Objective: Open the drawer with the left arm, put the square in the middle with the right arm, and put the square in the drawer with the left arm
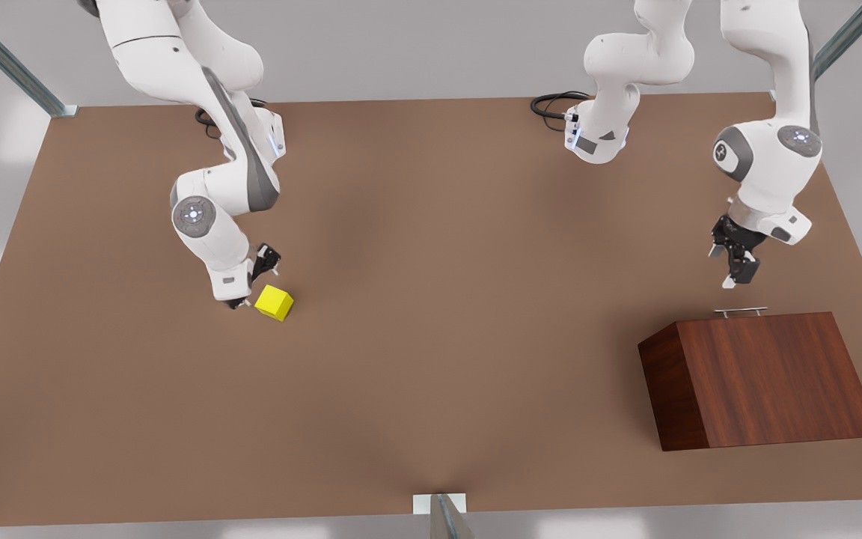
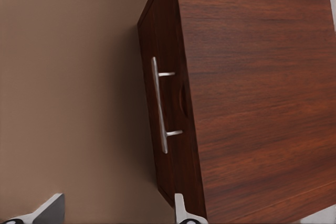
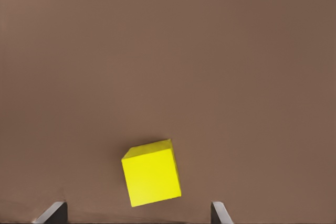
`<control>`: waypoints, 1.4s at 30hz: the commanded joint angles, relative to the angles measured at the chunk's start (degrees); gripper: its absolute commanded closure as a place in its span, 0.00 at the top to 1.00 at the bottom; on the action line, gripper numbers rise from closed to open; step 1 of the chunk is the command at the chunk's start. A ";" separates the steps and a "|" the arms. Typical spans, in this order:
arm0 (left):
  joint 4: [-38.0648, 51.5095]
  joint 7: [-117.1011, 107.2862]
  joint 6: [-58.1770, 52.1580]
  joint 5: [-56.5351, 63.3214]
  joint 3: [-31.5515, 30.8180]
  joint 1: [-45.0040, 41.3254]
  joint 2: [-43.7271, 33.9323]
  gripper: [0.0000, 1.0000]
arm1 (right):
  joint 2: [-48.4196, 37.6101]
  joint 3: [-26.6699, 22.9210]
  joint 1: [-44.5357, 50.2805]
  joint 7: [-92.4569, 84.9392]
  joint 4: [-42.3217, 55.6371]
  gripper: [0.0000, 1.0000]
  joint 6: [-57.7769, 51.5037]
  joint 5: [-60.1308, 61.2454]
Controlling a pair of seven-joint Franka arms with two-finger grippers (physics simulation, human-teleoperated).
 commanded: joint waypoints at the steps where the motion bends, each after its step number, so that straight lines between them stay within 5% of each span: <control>1: 0.00 -0.03 0.33 -0.15 0.08 -0.01 0.44 1.00 | -0.07 0.02 -0.23 -1.15 -0.59 1.00 0.32 0.04; 14: -0.26 -0.29 15.36 -0.76 2.37 3.42 12.13 1.00 | 10.66 0.02 -0.14 -11.18 -4.38 1.00 14.74 -1.54; 30: 3.17 -0.38 17.12 -0.85 2.28 4.57 17.31 1.00 | 16.90 -0.07 -0.75 -10.91 -4.73 1.00 21.24 -1.63; 34: 3.69 -0.29 17.03 -0.85 2.28 4.57 18.72 1.00 | 17.69 -0.16 -1.02 -10.12 -4.64 0.89 21.07 -1.54; 37: 3.61 -0.29 16.24 -0.85 2.10 4.57 18.90 1.00 | 17.60 -0.16 -1.02 -9.94 -4.64 0.68 20.89 -1.54; 42: 3.52 -0.38 12.12 -0.85 2.02 4.57 17.41 1.00 | 17.34 -0.25 -0.93 -9.94 -4.64 0.63 20.80 -1.54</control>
